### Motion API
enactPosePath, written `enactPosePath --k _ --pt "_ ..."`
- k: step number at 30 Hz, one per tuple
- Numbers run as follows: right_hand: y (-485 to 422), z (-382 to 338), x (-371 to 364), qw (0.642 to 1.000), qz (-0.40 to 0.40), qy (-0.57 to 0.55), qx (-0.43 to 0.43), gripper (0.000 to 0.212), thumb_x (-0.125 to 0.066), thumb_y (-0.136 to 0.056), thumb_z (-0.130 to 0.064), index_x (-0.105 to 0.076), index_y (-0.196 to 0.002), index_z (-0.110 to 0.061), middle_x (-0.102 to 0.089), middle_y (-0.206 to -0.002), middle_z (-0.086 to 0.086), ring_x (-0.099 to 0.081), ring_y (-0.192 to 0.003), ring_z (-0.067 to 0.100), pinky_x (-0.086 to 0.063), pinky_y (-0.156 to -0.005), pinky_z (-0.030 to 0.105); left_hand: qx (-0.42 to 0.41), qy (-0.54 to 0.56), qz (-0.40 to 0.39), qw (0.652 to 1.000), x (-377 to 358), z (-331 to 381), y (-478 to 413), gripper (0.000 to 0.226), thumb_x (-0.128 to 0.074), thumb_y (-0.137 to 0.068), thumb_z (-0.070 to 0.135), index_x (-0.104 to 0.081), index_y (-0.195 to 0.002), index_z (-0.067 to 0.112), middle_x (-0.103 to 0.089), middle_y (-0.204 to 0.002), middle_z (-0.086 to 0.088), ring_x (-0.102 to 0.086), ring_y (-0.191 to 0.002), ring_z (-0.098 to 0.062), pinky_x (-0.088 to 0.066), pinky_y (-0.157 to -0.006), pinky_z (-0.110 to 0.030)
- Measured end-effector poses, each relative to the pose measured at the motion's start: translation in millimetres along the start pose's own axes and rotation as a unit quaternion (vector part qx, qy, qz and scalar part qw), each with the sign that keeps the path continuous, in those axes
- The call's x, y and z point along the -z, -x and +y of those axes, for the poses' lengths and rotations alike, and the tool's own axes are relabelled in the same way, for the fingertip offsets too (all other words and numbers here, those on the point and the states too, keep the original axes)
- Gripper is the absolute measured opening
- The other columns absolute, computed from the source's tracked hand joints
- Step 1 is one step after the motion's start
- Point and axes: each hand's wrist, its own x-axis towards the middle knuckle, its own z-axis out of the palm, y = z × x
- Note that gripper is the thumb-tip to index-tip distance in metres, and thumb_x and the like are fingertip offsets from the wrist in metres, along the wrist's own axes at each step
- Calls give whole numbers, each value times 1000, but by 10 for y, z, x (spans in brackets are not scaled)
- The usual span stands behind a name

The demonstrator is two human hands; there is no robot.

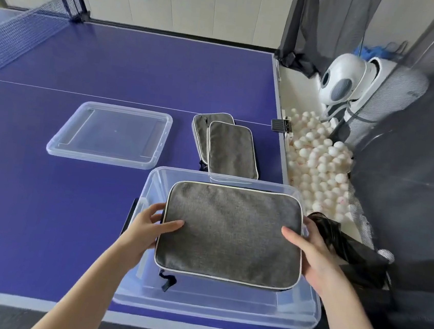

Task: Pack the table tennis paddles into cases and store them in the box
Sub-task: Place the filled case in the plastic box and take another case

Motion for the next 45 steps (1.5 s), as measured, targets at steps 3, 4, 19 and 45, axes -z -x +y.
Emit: enactPosePath --k 3,4,19,45 --pt "-65 188 -13 998 50 29 -2 52 -77 -67 -18 -54 -113 -23 -68 -109 7 -69 -94 21 -54 -67 30 18 -12 34 999 -21 -114 -57 47 -79 -76 15 -61 -120 17 -61 -120 -3 -65 -100 -26 -56 -78 -43" --pt "-82 245 -22 997 60 42 0 50 -76 -71 -17 -54 -116 -20 -64 -115 7 -66 -99 21 -53 -71 31 22 -12 42 999 -30 -146 -78 46 -79 -77 14 -61 -119 17 -60 -119 -3 -65 -99 -27 -56 -77 -43" --pt "-506 870 -105 940 117 311 -78 46 -83 -72 -21 -56 -107 -10 -63 -111 9 -63 -100 24 -53 -86 39 78 -156 89 981 -97 -728 -601 68 -85 -65 4 -54 -125 9 -63 -111 -7 -60 -103 -28 -51 -91 -43" --pt "-646 996 -152 864 139 475 -90 74 -78 -77 -30 -41 -133 0 -45 -133 16 -45 -125 30 -38 -104 36 80 -400 91 908 -261 -838 -709 78 -76 -80 30 -32 -142 10 -39 -137 -11 -43 -126 -29 -42 -101 -41"
